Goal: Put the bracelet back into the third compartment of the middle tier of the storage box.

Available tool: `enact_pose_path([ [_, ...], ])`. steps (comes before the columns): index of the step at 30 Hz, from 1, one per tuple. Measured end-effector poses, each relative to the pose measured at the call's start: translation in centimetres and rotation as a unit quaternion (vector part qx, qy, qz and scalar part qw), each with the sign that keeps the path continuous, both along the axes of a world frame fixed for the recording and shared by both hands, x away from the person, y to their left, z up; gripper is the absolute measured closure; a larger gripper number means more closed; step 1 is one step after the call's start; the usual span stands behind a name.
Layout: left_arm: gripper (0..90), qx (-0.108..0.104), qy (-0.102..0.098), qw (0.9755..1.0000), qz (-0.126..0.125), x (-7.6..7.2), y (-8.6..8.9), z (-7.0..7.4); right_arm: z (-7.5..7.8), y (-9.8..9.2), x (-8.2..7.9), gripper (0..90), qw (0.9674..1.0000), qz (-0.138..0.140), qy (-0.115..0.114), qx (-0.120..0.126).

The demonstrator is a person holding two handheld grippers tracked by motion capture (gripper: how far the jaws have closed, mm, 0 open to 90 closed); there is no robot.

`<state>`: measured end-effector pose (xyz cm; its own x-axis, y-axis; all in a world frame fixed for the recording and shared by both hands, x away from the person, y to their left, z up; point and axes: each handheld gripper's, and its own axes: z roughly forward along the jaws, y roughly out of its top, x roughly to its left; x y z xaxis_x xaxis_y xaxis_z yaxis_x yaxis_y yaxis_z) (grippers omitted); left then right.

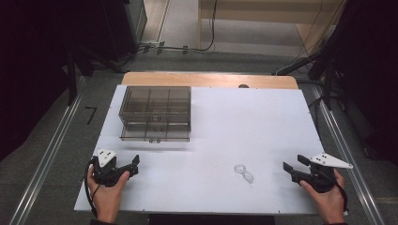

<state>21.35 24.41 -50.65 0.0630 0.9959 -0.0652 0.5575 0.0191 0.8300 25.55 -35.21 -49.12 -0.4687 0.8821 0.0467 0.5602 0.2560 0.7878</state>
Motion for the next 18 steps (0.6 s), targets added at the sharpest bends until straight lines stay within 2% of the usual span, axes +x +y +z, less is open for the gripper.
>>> enact_pose_path([
  [18,7.4,0.000,0.001,1.0000,-0.001,0.1,-0.1,-0.1,0.0,1.4,-0.2,30.3,0.9998,0.017,0.001,-0.003],
])
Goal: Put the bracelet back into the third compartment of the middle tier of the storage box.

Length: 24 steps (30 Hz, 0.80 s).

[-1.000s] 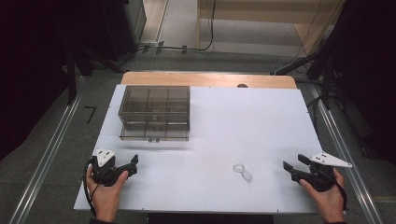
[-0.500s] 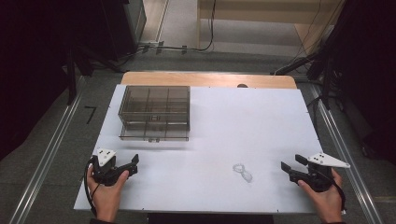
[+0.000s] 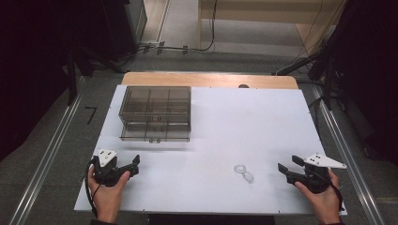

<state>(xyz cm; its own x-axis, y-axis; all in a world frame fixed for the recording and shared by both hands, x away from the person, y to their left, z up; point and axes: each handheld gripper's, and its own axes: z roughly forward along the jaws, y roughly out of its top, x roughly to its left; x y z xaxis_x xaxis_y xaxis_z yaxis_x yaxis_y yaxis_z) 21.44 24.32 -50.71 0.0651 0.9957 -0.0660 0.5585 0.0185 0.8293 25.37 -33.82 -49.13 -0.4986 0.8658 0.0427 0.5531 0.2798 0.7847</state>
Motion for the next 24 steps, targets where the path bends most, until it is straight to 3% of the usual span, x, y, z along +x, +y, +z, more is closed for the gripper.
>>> enact_pose_path([
  [24,7.4,0.004,0.005,1.0000,-0.004,0.2,-0.2,-0.2,-0.1,1.3,0.0,31.1,0.9998,0.017,0.008,0.000],
])
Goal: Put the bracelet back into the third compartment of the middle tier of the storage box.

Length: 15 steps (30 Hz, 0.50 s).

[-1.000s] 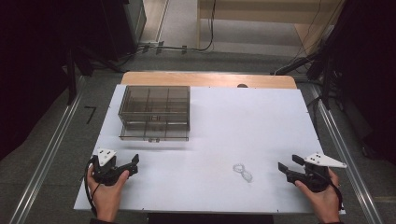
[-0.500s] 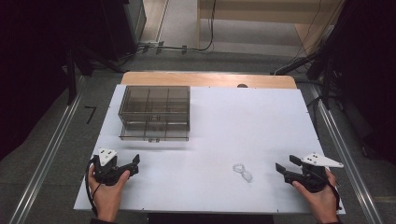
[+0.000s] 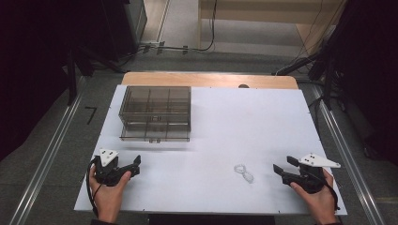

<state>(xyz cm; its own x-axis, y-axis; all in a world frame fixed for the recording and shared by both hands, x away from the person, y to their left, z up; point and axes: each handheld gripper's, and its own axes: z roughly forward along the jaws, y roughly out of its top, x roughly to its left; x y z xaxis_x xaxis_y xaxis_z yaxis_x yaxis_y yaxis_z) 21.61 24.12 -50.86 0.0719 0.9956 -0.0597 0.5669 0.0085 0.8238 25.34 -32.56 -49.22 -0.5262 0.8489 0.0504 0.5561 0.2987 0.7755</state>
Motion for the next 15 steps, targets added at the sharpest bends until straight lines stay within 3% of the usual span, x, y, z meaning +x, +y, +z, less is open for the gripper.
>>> enact_pose_path([
  [15,7.4,0.002,0.002,1.0000,-0.001,0.04,-0.06,-0.02,0.03,0.79,-0.04,31.3,0.9999,0.010,-0.001,0.000],
])
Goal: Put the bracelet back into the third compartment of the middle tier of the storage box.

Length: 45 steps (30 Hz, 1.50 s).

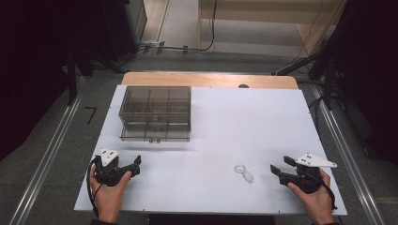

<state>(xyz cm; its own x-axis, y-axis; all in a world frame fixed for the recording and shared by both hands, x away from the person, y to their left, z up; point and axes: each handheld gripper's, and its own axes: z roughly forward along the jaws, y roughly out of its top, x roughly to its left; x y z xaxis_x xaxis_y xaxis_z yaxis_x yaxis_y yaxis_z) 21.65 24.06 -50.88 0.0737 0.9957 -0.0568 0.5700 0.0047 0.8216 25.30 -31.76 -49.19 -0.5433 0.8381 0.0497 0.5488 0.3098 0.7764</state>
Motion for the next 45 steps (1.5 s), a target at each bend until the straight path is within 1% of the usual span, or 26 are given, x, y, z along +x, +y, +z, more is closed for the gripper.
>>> enact_pose_path([
  [22,7.4,0.000,0.001,1.0000,0.000,0.1,0.0,-0.1,0.0,1.1,-0.1,31.4,0.9998,0.017,0.003,0.006],
  [23,7.4,0.000,0.001,1.0000,0.000,0.1,0.0,-0.1,0.0,1.2,-0.1,31.7,0.9998,0.021,0.003,0.005],
  [45,7.4,-0.001,0.004,1.0000,-0.003,0.1,0.0,-0.1,0.1,2.0,-0.2,34.5,0.9993,0.035,0.010,0.007],
])
